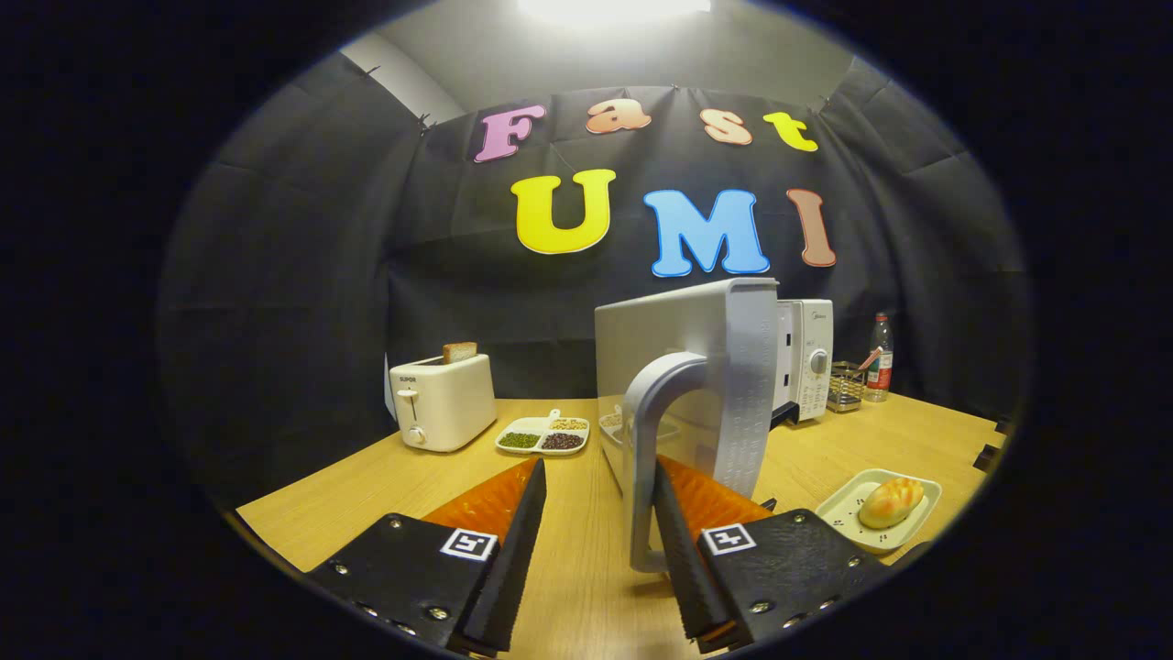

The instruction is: Open the microwave, put the food inside, and close the microwave door.

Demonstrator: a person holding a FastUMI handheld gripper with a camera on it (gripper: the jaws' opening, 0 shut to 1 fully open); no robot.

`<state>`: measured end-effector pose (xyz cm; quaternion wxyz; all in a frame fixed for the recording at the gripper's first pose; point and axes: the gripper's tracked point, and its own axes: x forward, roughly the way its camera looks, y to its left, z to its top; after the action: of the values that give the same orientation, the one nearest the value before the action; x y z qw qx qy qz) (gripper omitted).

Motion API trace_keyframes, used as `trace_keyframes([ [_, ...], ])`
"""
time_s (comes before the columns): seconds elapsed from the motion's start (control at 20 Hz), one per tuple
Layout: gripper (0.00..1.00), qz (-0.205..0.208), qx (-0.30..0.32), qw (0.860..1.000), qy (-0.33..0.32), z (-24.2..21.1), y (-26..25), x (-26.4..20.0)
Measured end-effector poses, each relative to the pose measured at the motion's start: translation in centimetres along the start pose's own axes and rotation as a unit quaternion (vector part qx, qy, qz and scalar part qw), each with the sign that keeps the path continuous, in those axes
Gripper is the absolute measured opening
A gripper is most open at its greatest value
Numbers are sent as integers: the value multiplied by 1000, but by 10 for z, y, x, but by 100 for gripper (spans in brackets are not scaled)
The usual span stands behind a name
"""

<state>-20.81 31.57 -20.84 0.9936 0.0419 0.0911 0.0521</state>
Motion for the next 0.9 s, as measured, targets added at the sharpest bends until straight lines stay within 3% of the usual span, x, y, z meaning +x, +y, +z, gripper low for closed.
trace_keyframes([
  [0.15, 70, 44, 0, 999, 21, 0, 11, -10],
  [0.3, 70, 117, 14, 993, 30, 11, 18, -29],
  [0.4, 70, 202, 39, 978, 30, 22, 32, -50],
  [0.5, 70, 299, 49, 953, 29, 33, 39, -76],
  [0.55, 70, 321, 46, 946, 22, 41, 28, -84],
  [0.75, 71, 330, 22, 944, -16, 58, -41, -80],
  [0.9, 77, 337, -15, 941, -7, 47, -80, -69],
])
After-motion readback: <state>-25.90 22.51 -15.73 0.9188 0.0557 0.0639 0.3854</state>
